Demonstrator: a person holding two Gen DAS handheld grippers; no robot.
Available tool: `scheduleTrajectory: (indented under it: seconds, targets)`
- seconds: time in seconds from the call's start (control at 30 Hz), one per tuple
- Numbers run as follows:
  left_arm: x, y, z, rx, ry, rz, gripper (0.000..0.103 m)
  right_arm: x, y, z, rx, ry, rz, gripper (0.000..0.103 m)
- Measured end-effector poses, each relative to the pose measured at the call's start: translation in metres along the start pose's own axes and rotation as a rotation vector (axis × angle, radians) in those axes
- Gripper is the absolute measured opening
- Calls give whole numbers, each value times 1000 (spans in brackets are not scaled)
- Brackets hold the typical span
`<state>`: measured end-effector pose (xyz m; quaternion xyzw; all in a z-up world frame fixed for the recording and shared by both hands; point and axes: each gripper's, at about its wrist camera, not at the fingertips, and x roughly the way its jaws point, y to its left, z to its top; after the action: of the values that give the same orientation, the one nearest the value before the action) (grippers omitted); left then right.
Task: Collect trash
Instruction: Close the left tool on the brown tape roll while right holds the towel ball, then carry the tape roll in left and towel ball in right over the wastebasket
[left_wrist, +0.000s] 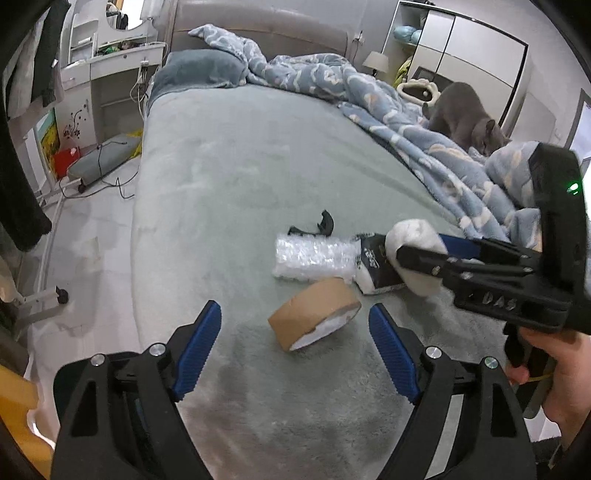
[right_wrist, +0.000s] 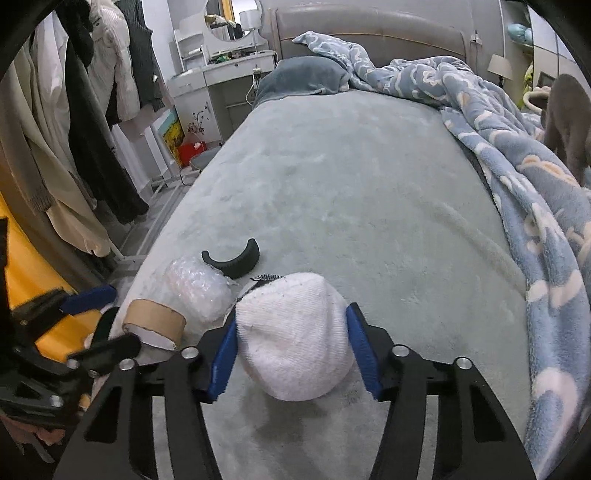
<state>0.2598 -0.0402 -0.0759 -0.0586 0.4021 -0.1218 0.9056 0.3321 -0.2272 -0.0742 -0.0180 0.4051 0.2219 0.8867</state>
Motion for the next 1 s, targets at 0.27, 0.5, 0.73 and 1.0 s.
scheduleTrajectory:
  seconds: [0.27,0.5,0.73,1.0]
  targets:
    - [10,-14,-3,6,23,23,84,-18,-13,2,43,-55,28,54]
    - [18,-23,-5,4,37,35,84,-28,-19,4,63,-82,49,54]
    - [28,-19,-6,-37,69,73,79,-36,-28,6,118,-113,108,54]
    - [26,-12,-6,-46,68,70,61,-39,-21,9,115,-135,140,54]
